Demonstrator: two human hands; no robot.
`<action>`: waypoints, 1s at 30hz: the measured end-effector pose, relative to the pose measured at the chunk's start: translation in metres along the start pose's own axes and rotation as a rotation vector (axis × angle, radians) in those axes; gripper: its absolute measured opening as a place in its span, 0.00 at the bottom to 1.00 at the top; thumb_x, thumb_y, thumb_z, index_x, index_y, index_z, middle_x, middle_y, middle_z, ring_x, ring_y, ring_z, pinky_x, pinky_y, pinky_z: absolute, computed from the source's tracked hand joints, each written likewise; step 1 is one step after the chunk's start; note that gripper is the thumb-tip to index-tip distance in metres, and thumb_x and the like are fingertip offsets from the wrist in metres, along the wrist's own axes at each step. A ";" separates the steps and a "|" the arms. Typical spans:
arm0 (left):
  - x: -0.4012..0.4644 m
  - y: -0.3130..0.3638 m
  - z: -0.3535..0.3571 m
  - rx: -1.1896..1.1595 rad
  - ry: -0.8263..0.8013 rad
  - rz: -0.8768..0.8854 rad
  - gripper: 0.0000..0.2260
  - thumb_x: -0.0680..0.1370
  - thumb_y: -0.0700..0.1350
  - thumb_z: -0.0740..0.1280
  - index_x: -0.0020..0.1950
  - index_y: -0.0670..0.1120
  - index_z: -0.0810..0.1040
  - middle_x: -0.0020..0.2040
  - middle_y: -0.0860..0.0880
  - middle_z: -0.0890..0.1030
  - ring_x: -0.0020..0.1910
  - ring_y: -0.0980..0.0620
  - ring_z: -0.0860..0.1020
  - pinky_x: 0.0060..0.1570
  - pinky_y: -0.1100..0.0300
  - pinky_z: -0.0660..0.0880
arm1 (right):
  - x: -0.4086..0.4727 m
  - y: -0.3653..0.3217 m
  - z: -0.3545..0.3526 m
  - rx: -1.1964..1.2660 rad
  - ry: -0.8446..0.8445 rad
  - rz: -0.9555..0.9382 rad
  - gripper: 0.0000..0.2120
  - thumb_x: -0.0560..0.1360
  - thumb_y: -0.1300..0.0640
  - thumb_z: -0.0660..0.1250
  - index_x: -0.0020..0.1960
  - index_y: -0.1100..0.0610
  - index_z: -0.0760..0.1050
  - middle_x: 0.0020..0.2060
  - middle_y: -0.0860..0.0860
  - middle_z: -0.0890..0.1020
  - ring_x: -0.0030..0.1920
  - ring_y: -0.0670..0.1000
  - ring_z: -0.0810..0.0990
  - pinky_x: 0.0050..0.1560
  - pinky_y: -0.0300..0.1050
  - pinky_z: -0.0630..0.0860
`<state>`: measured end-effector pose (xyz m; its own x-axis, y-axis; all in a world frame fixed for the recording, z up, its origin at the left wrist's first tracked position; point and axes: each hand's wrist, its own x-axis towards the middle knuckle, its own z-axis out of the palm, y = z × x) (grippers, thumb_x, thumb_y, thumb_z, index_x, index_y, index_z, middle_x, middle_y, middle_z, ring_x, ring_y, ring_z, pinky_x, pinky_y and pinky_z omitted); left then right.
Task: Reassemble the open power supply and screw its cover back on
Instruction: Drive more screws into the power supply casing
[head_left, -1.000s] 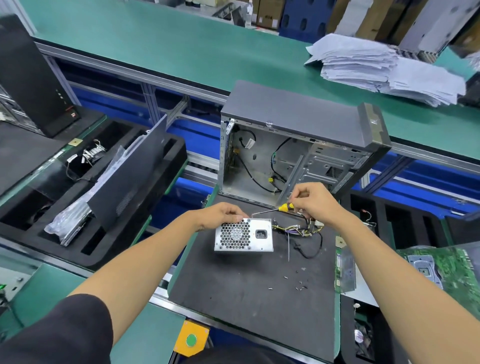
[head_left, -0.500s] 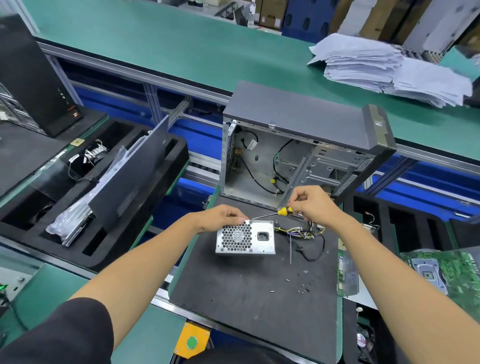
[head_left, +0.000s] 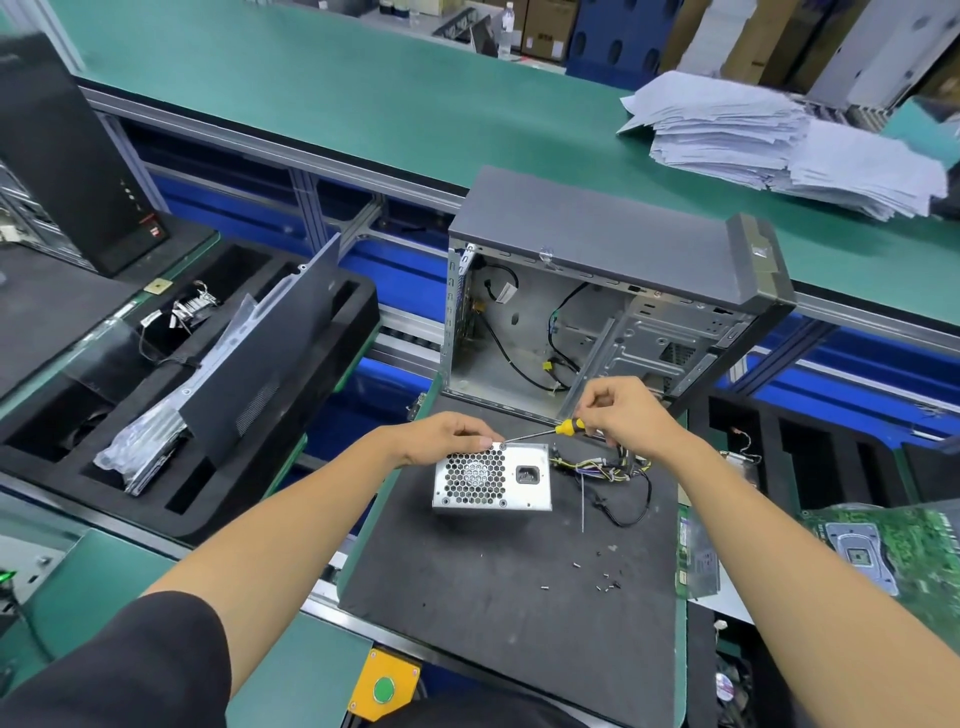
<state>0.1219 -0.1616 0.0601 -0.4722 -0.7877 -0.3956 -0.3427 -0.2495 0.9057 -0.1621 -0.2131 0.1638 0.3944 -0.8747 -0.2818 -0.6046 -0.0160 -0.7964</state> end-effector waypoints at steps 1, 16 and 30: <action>0.000 0.000 0.000 0.001 0.002 0.002 0.14 0.85 0.49 0.65 0.69 0.50 0.79 0.57 0.59 0.85 0.56 0.62 0.82 0.51 0.68 0.76 | 0.000 0.000 0.000 -0.002 -0.001 0.000 0.08 0.71 0.70 0.66 0.36 0.61 0.77 0.29 0.55 0.81 0.22 0.46 0.71 0.24 0.37 0.69; 0.002 -0.005 0.011 -0.041 0.115 0.087 0.09 0.80 0.51 0.72 0.58 0.51 0.85 0.54 0.54 0.86 0.54 0.56 0.84 0.50 0.65 0.78 | 0.003 -0.005 -0.001 -0.016 -0.020 0.005 0.08 0.70 0.69 0.67 0.35 0.59 0.79 0.28 0.52 0.80 0.23 0.45 0.69 0.25 0.39 0.65; 0.007 -0.003 0.021 0.049 0.263 0.072 0.03 0.75 0.53 0.77 0.46 0.55 0.86 0.45 0.58 0.86 0.43 0.62 0.81 0.45 0.66 0.76 | 0.002 -0.007 -0.003 -0.065 -0.022 -0.025 0.07 0.70 0.68 0.67 0.37 0.59 0.79 0.30 0.55 0.82 0.24 0.46 0.72 0.23 0.38 0.67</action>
<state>0.1029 -0.1547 0.0516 -0.2714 -0.9234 -0.2715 -0.3577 -0.1651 0.9191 -0.1588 -0.2162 0.1703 0.4252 -0.8625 -0.2745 -0.6378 -0.0703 -0.7670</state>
